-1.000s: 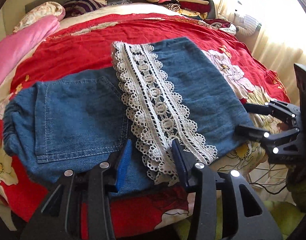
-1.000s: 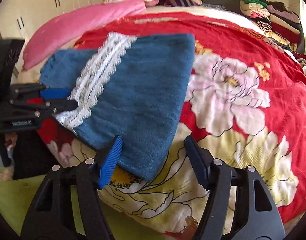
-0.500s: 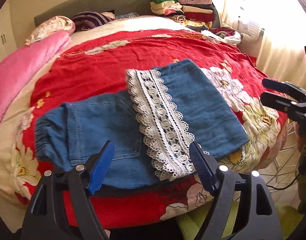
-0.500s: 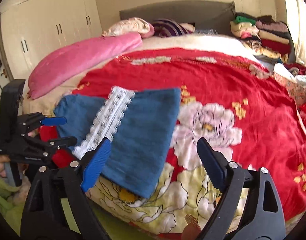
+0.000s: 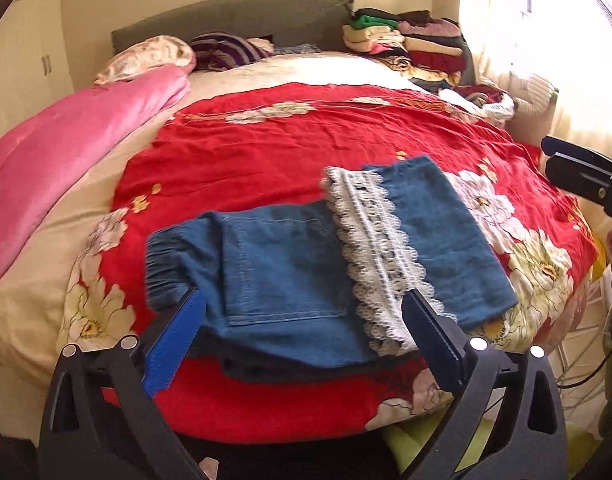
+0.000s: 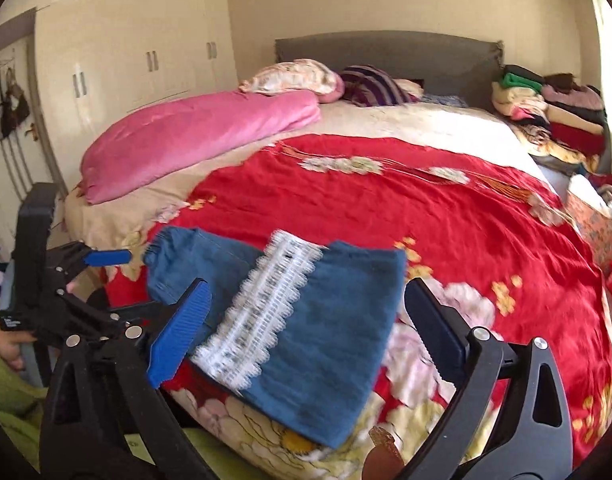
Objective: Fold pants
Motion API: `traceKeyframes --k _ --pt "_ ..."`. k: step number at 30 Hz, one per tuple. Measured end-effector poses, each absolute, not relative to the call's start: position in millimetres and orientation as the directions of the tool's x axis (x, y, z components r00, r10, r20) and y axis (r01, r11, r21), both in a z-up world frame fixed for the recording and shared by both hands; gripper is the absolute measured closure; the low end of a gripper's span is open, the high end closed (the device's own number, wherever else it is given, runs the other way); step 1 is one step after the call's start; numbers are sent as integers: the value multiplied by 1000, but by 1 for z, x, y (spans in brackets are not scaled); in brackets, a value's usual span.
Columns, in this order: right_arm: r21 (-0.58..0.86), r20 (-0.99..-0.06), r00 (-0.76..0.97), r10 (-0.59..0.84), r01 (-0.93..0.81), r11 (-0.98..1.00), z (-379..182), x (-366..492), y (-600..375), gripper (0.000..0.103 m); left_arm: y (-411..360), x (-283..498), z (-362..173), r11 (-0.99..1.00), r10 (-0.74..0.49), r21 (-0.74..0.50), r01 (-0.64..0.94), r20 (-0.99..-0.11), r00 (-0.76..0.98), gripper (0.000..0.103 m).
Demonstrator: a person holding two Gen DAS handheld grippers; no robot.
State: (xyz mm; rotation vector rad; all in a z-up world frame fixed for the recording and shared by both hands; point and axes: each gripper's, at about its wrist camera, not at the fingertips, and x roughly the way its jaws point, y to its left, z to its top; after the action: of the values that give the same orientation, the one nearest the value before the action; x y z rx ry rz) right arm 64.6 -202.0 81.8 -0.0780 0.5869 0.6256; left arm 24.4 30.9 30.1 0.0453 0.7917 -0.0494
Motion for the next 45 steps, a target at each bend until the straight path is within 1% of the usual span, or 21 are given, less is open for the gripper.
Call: traceKeyframes --k 6,13,18,24,26,31,36,38,39,40,42,43,45 --pt "79 -550 628 550 -617 783 91 73 -166 10 54 22 27 1000 -15 -9 12 -716 698 5" --pt "128 -596 545 589 -660 740 88 95 -127 10 80 20 16 998 -9 -50 -39 -728 685 5" --pt "104 -625 530 573 -670 735 84 105 -104 10 97 23 6 994 -22 -90 -67 -745 666 5" --pt "111 -661 476 581 -703 702 79 119 -70 10 116 23 -12 982 -65 -162 -94 -768 638 5" --pt "112 -674 450 586 -721 684 76 125 -58 10 125 22 -18 975 -65 -185 -126 -774 630 5" --pt "124 -712 384 588 -756 643 67 139 -28 10 133 22 -22 962 -85 -229 -148 -768 634 5" --pt "141 -748 316 583 -783 606 58 152 -1 10 135 23 -26 942 -144 -302 -146 -757 637 6" --pt "156 -758 290 585 -790 593 53 157 8 10 135 24 -29 930 -175 -339 -141 -748 640 11" --pt "168 -763 275 585 -790 590 50 161 13 10 135 25 -31 921 -203 -366 -133 -743 637 29" --pt "175 -768 264 584 -791 587 48 163 17 10 134 26 -35 914 -224 -384 -129 -745 629 39" --pt "191 -775 240 584 -793 578 43 168 25 10 131 30 -41 907 -253 -403 -120 -751 610 41" --pt "200 -783 216 583 -800 565 40 169 32 10 129 32 -46 905 -260 -407 -122 -758 598 48" --pt "211 -796 175 579 -817 537 33 170 43 10 129 36 -53 904 -264 -409 -126 -765 588 49"
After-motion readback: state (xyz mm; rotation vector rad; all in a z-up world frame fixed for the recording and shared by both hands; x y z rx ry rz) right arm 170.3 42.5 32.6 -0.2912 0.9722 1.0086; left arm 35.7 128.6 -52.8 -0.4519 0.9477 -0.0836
